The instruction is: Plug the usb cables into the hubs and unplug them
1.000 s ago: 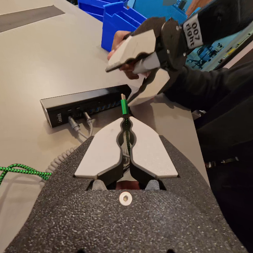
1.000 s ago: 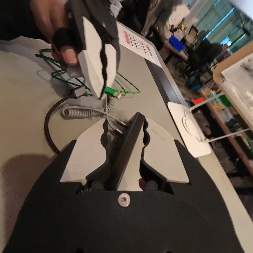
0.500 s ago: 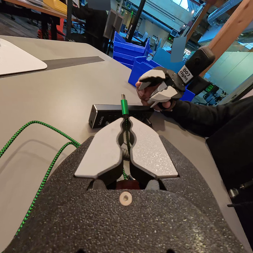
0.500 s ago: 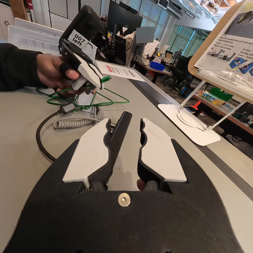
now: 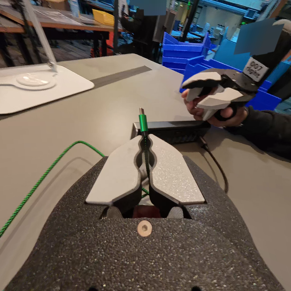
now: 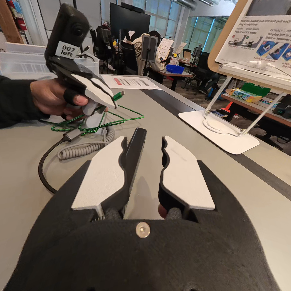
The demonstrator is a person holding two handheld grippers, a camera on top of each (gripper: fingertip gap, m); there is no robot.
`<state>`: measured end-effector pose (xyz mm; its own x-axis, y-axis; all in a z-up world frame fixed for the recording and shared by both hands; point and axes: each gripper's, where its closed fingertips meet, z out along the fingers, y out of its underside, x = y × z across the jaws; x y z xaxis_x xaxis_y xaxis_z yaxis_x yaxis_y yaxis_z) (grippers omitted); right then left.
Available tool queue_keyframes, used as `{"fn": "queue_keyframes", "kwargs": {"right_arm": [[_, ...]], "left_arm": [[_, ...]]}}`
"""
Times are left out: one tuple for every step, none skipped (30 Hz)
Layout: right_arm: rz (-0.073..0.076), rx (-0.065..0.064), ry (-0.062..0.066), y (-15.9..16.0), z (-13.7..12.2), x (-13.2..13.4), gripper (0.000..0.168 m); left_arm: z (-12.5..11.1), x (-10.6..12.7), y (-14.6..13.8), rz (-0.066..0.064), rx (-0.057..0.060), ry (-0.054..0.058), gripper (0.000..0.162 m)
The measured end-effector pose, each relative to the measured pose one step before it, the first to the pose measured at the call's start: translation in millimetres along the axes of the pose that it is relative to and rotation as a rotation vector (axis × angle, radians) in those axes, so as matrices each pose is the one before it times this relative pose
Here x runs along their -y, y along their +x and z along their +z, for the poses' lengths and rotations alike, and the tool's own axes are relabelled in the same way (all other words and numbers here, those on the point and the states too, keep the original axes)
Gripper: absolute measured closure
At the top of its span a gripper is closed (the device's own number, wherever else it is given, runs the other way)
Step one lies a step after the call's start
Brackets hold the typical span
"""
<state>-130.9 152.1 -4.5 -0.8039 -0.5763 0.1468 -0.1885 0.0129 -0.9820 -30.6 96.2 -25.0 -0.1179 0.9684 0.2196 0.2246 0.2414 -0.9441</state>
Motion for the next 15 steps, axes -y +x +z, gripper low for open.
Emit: {"fn": "queue_keyframes", "kwargs": {"right_arm": [[0.0151,-0.0053,0.0059,2.1,-0.6,0.58,0.127],[0.0142,-0.0076,0.0024,2.38,-0.28,0.24,0.127],[0.0103,-0.0144,0.0,2.8,-0.3,0.06,0.127],[0.0013,-0.0244,-0.0014,3.27,-0.16,0.29,0.127],[-0.0119,-0.0419,-0.014,4.77,0.02,-0.98,0.128],[-0.0227,-0.0448,-0.0275,4.62,0.54,-2.48,0.127],[-0.0279,-0.0276,-0.0222,1.69,0.75,-2.23,0.127],[-0.0236,-0.0244,-0.0127,1.18,0.68,-1.23,0.127],[-0.0128,-0.0203,-0.0095,1.05,0.75,-1.14,0.127],[-0.0013,-0.0082,-0.0035,0.03,0.69,-0.64,0.127],[0.006,-0.008,0.0023,0.69,0.38,-0.1,0.128],[0.0064,-0.0137,-0.0005,2.22,0.26,-0.45,0.128],[0.003,-0.0115,0.0006,2.44,-0.16,-0.65,0.128],[0.0052,-0.0105,0.0022,2.66,-0.32,-0.59,0.128],[0.0118,-0.0047,-0.0006,2.18,-0.11,-1.15,0.128]], "left_arm": [[-1.11,3.18,-6.63,0.0111,0.0452,0.0236,0.16],[-1.38,4.24,-4.22,0.0118,0.0299,0.0297,0.16],[-1.36,3.9,-3.18,0.0163,0.0251,0.0271,0.16],[-0.69,1.91,-2.38,0.0201,0.0169,0.0092,0.16],[-0.06,1.24,-2.39,0.0159,0.0161,0.0027,0.16],[0.6,1.92,-1.67,0.0055,0.0051,0.006,0.16],[1.0,1.93,-0.28,-0.0075,-0.0093,0.0076,0.16],[0.73,0.03,-0.15,-0.0171,-0.0123,0.0062,0.16],[0.59,-0.93,-2.04,-0.0185,0.0006,0.0062,0.16],[0.62,-1.0,-1.75,-0.0196,-0.0028,-0.0047,0.16],[-0.09,0.74,-0.74,-0.0113,-0.0069,0.0043,0.16],[-0.65,0.92,-0.26,-0.009,-0.0073,0.0081,0.16],[-0.93,0.83,0.9,-0.0043,-0.011,0.0075,0.16],[-1.32,1.04,1.88,0.0039,-0.0112,0.0105,0.16],[-1.5,0.91,2.61,0.0091,-0.0094,0.01,0.16]]}}
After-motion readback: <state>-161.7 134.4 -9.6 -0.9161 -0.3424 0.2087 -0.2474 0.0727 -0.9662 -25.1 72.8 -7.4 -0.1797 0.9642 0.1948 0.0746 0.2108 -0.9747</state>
